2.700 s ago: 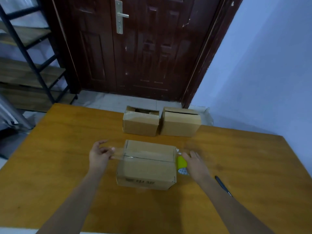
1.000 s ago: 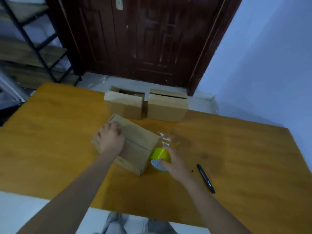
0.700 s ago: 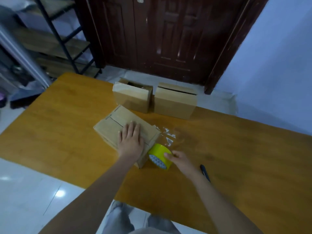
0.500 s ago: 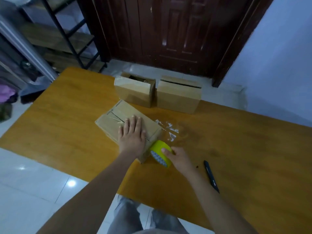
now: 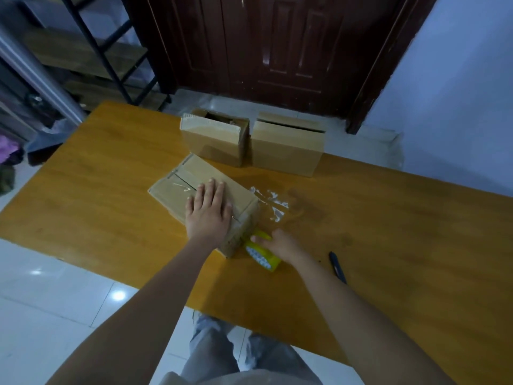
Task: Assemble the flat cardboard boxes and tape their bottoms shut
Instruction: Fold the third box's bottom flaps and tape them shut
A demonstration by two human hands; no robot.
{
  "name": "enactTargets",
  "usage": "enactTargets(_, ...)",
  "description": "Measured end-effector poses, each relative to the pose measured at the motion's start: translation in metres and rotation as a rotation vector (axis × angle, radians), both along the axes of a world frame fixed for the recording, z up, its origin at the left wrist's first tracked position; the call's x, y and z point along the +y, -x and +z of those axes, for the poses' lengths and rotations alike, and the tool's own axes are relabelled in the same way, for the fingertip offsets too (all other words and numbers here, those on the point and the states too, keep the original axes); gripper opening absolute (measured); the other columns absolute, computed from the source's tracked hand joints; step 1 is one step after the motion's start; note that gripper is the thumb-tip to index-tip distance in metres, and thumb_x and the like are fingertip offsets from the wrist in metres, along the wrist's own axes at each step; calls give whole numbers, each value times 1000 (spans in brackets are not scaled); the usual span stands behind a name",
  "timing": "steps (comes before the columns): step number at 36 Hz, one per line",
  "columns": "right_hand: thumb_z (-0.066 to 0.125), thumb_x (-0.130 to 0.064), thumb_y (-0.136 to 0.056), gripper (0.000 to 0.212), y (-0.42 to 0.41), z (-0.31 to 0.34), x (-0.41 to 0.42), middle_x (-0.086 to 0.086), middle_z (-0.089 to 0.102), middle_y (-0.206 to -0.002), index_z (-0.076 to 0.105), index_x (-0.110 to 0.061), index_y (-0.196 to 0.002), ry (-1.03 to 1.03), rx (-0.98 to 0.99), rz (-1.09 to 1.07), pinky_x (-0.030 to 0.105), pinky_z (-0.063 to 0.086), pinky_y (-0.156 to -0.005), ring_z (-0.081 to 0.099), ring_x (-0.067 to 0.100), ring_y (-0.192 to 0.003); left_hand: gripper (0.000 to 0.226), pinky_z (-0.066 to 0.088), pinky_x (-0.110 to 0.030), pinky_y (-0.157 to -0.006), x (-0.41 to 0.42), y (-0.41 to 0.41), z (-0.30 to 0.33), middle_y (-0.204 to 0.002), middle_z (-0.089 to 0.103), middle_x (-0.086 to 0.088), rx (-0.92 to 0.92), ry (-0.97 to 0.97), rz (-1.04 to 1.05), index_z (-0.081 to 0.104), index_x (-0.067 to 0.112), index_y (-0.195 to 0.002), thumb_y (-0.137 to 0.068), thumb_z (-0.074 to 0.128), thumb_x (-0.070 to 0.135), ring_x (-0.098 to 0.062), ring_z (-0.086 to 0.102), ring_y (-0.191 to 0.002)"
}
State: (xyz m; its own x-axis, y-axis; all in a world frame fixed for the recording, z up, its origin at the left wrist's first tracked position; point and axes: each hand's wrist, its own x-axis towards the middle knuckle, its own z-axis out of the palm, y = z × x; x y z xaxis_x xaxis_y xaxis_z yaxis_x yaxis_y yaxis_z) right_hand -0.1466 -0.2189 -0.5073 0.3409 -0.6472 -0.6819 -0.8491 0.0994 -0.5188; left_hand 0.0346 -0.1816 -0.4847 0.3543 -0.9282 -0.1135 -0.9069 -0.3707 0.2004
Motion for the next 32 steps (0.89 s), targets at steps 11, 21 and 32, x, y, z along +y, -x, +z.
enactTargets(11, 47, -71, -82, 79, 60, -7, 35, -2, 41, -143, 42, -18, -140, -241, -380, -260, 37, 34, -107, 42, 20, -131, 56, 0, -39, -118, 0, -2, 2, -160, 0, 5, 3, 13, -25, 7, 29, -152, -100, 19, 47, -17, -4, -146)
enactTargets(21, 48, -54, -92, 49, 42, -5, 39, 2, 32, -57, 38, -14, -65, -8, -256, -166, 30, 22, -51, 35, 17, -47, 56, 1, -39, -118, 1, -3, 2, -160, 0, 6, -1, 26, -67, 6, 30, -152, -100, 20, 48, -16, -3, -146)
enactTargets(32, 45, -64, -88, 58, 42, 3, 35, 5, 33, -59, 47, -8, -71, -90, -226, -219, 32, 23, -56, 36, 18, -50, 23, 47, -36, -63, 10, 8, 6, -89, 60, -10, -89, 415, -400, 57, 12, -97, -89, 38, 21, -32, 58, -75)
